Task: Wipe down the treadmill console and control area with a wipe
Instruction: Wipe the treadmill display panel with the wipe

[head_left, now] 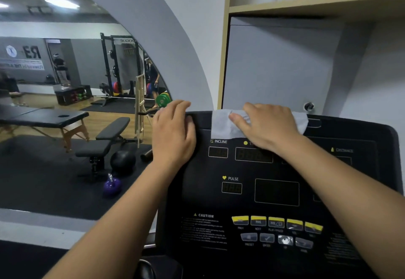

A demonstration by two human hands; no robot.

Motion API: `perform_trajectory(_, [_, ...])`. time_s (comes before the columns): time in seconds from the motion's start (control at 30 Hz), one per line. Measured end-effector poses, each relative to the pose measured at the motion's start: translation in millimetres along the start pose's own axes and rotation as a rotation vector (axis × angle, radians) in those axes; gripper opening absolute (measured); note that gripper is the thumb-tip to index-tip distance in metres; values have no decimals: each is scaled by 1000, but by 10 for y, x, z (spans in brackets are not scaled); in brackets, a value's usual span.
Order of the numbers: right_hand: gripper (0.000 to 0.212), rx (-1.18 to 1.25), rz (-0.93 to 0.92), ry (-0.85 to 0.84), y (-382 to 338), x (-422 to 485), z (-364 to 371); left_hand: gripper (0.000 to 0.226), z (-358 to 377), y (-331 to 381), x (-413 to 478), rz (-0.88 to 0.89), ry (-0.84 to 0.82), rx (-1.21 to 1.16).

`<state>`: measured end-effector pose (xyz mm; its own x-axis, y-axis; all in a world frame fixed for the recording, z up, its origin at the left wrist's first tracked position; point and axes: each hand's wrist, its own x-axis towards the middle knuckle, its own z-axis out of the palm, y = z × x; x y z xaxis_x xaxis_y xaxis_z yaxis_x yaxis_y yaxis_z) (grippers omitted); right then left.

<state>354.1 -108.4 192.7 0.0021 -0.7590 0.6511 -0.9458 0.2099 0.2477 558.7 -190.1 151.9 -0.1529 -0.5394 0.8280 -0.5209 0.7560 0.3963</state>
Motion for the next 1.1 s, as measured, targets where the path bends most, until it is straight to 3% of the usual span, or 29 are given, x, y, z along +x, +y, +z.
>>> perform_trajectory(0.13, [55,0,-50,-7,-397,165,13,39,83,59,202,-22,-60,-119])
perform_trajectory(0.3, [38,41,-131,34,-785,280,58,45,101,22,140,8,-63,-80])
perform_trajectory(0.5, [57,44,-25,71,-80,-77,40,41,111,48,144,29,-42,-23])
perform_trajectory(0.63, [49,19,109,124,560,-403,29,29,112,76,164,67,-49,41])
perform_trajectory(0.8, [44,-32,255,160,397,-407,89,25,151,69,182,92,-39,141])
perform_trajectory(0.97, [51,-13,133,129,-373,-151,182,28,148,47,184,132,-59,131])
perform_trajectory(1.1, [61,6,31,18,-251,-256,104,28,144,25,199,146,-66,112])
